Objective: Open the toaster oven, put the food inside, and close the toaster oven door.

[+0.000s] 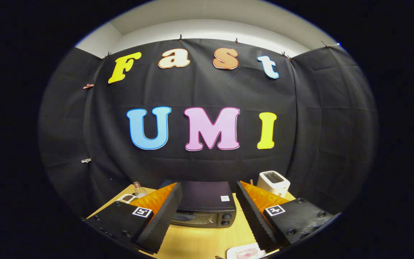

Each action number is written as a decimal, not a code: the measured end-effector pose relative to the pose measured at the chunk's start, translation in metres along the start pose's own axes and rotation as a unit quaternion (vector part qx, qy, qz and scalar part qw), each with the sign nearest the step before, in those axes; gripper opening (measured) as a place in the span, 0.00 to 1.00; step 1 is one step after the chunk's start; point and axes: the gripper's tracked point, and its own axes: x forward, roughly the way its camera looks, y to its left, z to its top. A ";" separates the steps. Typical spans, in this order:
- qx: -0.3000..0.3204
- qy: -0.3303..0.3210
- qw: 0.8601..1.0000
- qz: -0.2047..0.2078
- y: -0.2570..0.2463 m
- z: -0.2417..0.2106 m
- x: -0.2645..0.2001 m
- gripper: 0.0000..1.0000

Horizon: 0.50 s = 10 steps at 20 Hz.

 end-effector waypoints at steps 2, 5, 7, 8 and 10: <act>0.005 0.015 1.000 0.003 0.012 -0.017 0.022 0.98; 0.001 0.049 0.999 0.011 0.033 -0.045 0.053 0.98; -0.005 0.057 0.998 0.021 0.048 -0.060 0.072 0.98; -0.009 0.064 0.998 0.026 0.055 -0.070 0.081 0.98; -0.011 0.088 0.995 0.037 0.068 -0.092 0.096 0.98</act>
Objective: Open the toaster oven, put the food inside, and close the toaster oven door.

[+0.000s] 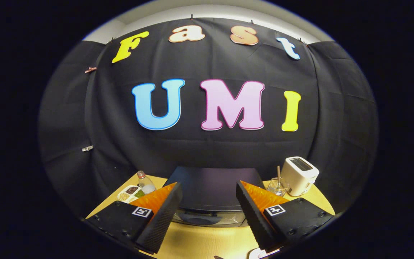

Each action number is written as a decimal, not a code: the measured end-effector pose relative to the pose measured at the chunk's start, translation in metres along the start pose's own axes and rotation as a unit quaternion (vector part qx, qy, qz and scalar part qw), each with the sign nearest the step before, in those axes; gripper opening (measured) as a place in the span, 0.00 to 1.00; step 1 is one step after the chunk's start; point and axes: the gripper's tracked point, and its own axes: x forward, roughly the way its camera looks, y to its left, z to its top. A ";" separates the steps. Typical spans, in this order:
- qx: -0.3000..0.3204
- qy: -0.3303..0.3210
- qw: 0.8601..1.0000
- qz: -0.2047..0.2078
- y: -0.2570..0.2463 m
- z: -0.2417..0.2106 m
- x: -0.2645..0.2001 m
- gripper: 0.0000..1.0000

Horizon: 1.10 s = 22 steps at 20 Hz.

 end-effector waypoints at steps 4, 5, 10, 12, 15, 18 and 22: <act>0.009 0.047 0.999 0.004 0.010 -0.046 0.031 0.98; 0.015 0.060 0.998 0.003 0.012 -0.057 0.037 0.98; 0.043 0.100 0.994 -0.012 0.010 -0.095 0.058 0.99; 0.047 0.117 0.992 -0.027 0.005 -0.109 0.063 1.00; 0.042 0.142 0.988 -0.042 0.001 -0.129 0.067 1.00; 0.013 0.133 0.990 -0.050 0.000 -0.129 0.067 0.97; 0.018 0.143 0.988 -0.050 0.003 -0.134 0.062 0.99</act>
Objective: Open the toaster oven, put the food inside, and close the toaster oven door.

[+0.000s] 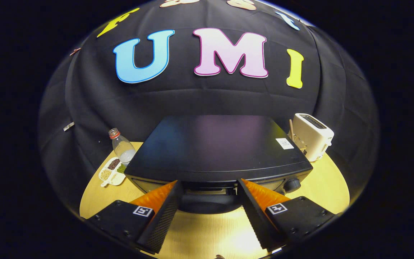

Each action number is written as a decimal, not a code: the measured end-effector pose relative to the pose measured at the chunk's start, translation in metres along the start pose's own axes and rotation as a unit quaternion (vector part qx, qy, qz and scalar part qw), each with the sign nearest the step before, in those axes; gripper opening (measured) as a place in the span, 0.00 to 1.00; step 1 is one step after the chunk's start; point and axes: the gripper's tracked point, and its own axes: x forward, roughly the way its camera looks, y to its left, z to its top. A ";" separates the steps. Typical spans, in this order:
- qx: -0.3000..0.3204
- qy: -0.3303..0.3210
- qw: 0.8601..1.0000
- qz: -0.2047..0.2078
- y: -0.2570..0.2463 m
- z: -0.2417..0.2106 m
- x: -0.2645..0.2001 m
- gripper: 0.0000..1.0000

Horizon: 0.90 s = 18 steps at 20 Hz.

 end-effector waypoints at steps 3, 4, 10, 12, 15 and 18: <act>0.003 0.015 1.000 0.004 -0.001 -0.016 -0.014 0.99; 0.006 0.026 1.000 0.006 -0.002 -0.025 -0.022 0.99; -0.012 0.119 0.993 0.018 -0.006 -0.107 -0.060 0.99; 0.000 0.158 0.987 0.033 -0.003 -0.133 -0.071 0.99; 0.003 0.165 0.986 0.034 -0.007 -0.139 -0.082 0.99; 0.012 0.159 0.986 0.039 -0.006 -0.134 -0.084 0.99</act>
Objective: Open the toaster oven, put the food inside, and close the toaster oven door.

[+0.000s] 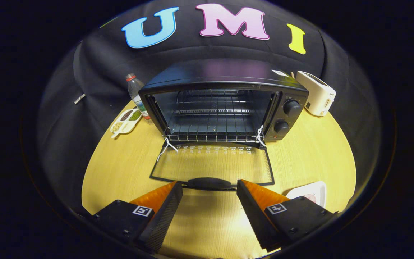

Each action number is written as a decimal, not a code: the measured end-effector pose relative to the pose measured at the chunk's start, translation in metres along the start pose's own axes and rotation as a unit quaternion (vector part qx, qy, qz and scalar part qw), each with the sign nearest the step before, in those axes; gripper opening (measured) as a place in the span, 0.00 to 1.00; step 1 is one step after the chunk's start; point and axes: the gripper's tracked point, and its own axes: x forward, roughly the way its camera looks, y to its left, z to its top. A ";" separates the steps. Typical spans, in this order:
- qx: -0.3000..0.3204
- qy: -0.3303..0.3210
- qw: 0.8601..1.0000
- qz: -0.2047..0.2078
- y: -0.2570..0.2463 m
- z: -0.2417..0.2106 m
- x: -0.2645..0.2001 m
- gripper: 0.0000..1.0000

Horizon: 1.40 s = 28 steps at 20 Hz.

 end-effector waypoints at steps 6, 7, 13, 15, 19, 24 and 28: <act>0.003 -0.017 1.000 0.025 -0.002 0.014 -0.014 0.99; 0.008 -0.024 0.999 0.034 -0.003 0.017 -0.019 0.99; 0.039 -0.047 0.998 0.021 -0.095 0.027 -0.070 0.98; 0.038 -0.038 0.998 -0.013 -0.152 0.015 -0.085 0.97; 0.042 0.015 0.997 -0.057 -0.253 -0.025 -0.093 0.81; 0.049 0.090 0.992 -0.076 -0.317 -0.080 -0.057 0.66; 0.035 0.138 0.987 -0.071 -0.332 -0.104 -0.024 0.66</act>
